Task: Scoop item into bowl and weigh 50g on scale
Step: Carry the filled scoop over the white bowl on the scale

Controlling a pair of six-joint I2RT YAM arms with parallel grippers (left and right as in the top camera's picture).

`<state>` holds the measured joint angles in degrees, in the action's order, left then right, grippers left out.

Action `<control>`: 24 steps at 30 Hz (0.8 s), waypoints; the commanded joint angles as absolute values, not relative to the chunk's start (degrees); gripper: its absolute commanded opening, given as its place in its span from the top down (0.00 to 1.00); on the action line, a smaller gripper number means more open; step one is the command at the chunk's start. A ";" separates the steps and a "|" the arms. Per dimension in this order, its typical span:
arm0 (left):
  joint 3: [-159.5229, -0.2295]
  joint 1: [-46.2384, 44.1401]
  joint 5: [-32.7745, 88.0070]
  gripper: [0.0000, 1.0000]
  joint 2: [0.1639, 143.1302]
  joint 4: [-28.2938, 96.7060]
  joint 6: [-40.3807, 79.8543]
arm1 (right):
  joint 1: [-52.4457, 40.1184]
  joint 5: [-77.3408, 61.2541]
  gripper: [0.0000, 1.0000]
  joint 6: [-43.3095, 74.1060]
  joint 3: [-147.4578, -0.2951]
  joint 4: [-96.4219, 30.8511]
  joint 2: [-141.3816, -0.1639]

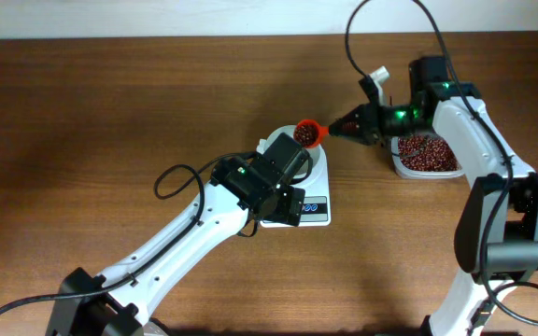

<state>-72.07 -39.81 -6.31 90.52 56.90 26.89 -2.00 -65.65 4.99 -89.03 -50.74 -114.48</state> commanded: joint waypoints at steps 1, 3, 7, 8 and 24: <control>-71.48 -39.97 -7.14 0.01 90.28 56.82 27.77 | -3.22 -60.66 0.96 4.75 -92.71 -52.16 -112.01; -71.48 -39.99 -7.14 0.01 90.28 56.82 27.79 | -3.62 -56.36 0.96 4.71 -94.06 -54.35 -110.98; -71.48 -39.97 -7.14 0.01 90.28 56.82 27.79 | -5.08 -53.06 0.96 1.69 -96.25 -57.67 -108.84; -71.48 -39.97 -7.14 0.01 90.28 56.84 27.79 | -5.69 -53.06 0.96 0.99 -96.25 -57.69 -108.71; -71.48 -39.97 -7.16 0.01 90.28 56.84 27.79 | -11.60 -44.27 0.96 -14.41 -96.36 -58.06 -108.57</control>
<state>-72.07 -39.81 -6.31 90.54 56.90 26.92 -11.22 -43.31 -12.01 -95.09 -58.30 -110.08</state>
